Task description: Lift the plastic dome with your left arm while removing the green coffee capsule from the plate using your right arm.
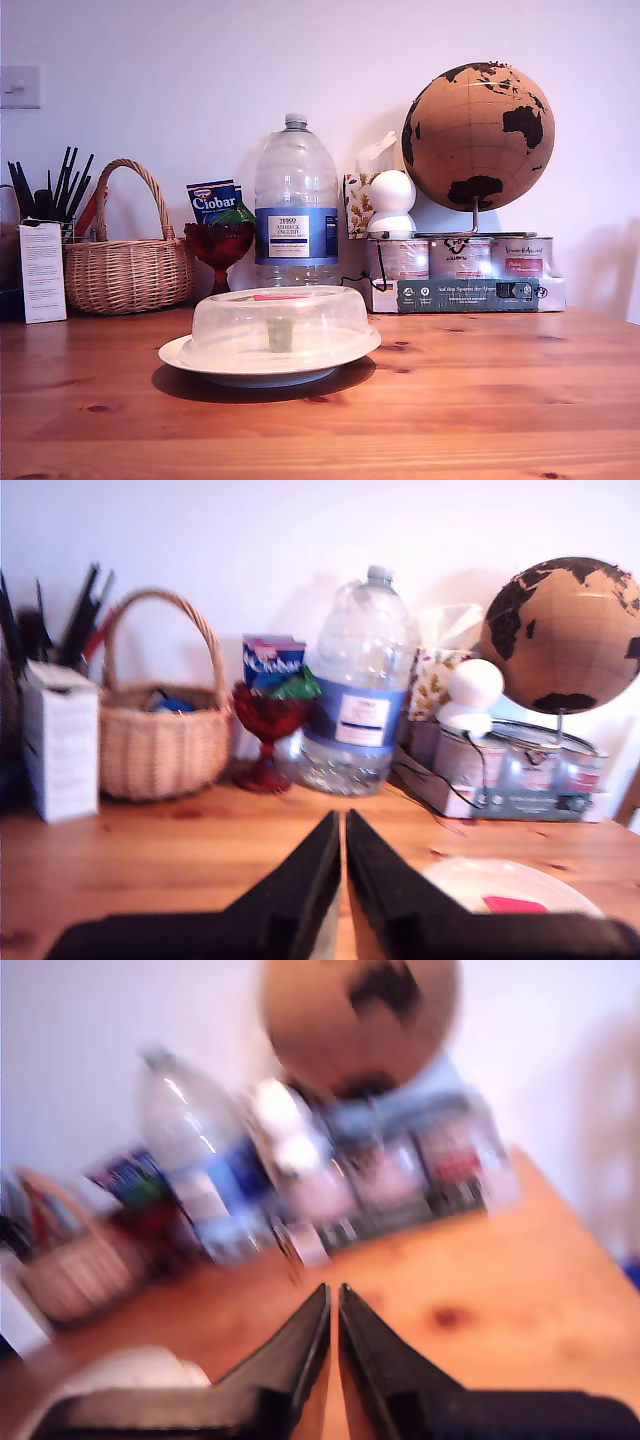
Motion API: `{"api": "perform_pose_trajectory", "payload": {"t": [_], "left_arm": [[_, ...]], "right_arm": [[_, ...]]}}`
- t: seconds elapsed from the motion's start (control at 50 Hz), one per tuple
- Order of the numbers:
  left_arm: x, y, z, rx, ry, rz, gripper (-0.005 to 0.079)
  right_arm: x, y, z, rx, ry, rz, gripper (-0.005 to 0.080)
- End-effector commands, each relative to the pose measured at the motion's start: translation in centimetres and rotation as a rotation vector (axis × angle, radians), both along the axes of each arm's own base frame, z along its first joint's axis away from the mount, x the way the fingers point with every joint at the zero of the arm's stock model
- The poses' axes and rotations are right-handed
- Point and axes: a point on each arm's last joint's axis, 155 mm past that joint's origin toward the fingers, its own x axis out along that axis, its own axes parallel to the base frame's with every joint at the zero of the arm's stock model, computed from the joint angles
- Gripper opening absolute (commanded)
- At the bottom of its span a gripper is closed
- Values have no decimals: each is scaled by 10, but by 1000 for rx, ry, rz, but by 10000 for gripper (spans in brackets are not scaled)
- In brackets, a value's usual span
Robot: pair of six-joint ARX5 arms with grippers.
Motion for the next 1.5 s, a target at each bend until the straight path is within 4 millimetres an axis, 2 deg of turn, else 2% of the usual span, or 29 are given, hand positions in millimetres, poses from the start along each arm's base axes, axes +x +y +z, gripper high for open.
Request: {"api": "perform_pose_trajectory", "payload": {"t": [0.0, 0.14, 0.42, 0.64, 0.94, 1.2, 1.48], "left_arm": [[-5, -1, 20, -4, -41, -7, -19], [-9, -5, 25, -13, 8, -31, -19], [-9, -28, 17, -15, 150, -163, -19], [1, -45, 7, -35, 291, -279, -19], [27, -63, -5, -75, 482, -403, -19], [57, -85, -9, -32, 539, -504, -11], [90, -112, -26, -12, 640, -584, -11]], "right_arm": [[-6, 2, 20, -3, -35, 7, -12], [-11, 9, 27, -9, -4, 42, -12], [-12, 36, 17, -14, 135, 201, -12], [-8, 62, 9, 17, 283, 371, -12], [26, 87, -7, 28, 494, 508, -12], [63, 119, -18, -13, 585, 615, -12], [107, 156, -53, -112, 624, 673, -12]]}}
